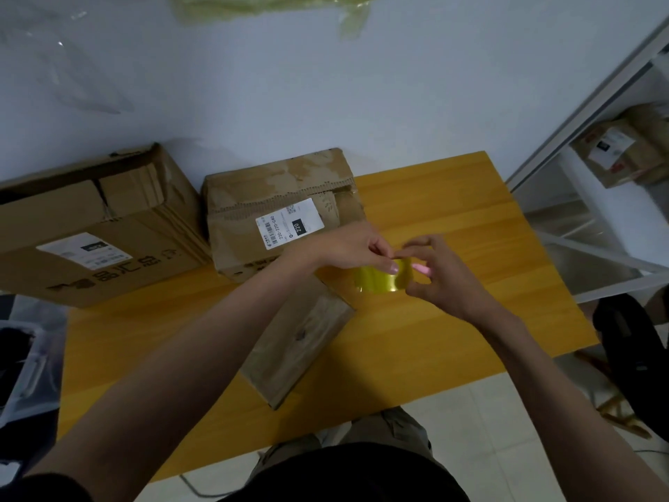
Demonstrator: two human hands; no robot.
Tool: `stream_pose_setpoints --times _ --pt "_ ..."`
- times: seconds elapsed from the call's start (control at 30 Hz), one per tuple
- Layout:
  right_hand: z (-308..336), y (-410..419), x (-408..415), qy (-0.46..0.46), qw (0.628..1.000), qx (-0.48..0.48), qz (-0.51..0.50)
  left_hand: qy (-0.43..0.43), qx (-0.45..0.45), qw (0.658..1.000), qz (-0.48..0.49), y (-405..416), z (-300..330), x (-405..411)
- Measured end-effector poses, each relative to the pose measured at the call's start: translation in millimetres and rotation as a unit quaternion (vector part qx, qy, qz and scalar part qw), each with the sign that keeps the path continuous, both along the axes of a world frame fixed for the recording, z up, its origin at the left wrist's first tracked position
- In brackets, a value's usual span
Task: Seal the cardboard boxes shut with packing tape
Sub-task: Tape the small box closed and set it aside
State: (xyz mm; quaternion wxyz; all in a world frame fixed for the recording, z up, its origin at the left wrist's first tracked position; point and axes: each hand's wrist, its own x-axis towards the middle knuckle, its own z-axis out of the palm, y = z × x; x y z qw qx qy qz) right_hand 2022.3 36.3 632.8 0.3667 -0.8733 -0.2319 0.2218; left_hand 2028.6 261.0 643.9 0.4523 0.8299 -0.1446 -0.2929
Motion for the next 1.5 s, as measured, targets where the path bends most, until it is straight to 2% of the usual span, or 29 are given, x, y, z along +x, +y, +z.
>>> stream_pose_setpoints --times 0.1,0.17,0.23,0.33,0.4,0.5,0.77,0.9,1.07,1.33,1.5 --pt "20.7 3.9 0.2 0.119 0.991 0.058 0.026 -0.041 0.020 0.999 0.008 0.2 15.8 -2.8" --pt "22.3 6.7 -3.6 0.124 0.989 0.075 0.012 -0.109 0.022 0.992 0.064 1.6 21.3 -7.2" --pt "17.9 13.1 -10.4 0.117 0.986 0.106 -0.044 -0.165 0.052 0.970 0.171 5.0 22.9 -15.5" --pt "12.0 27.2 -23.6 0.102 0.978 0.145 -0.113 -0.133 0.093 0.944 0.288 11.7 27.9 -29.8" --pt "9.5 35.5 -30.4 0.087 0.972 0.162 -0.144 -0.106 0.079 0.940 0.314 15.5 27.4 -36.8" --pt "9.2 45.7 -34.0 0.081 0.965 0.191 -0.159 -0.122 0.063 0.928 0.346 21.1 31.1 -43.6" --pt "18.4 58.6 -33.8 0.059 0.958 0.256 -0.112 -0.169 0.106 0.913 0.356 39.3 54.4 -39.8" --pt "20.3 56.9 -29.2 0.011 0.967 0.241 -0.085 -0.178 0.128 0.916 0.335 37.8 58.5 -40.5" --pt "15.9 53.9 -25.9 -0.032 0.972 0.221 -0.068 -0.136 0.122 0.930 0.320 37.5 57.1 -41.2" --pt "7.3 47.8 -19.5 -0.011 0.972 0.213 -0.093 -0.077 0.089 0.951 0.287 33.0 63.0 -43.7" --pt "10.8 54.3 -23.2 -0.021 0.967 0.234 -0.096 -0.121 0.143 0.923 0.337 23.5 65.2 -40.5"
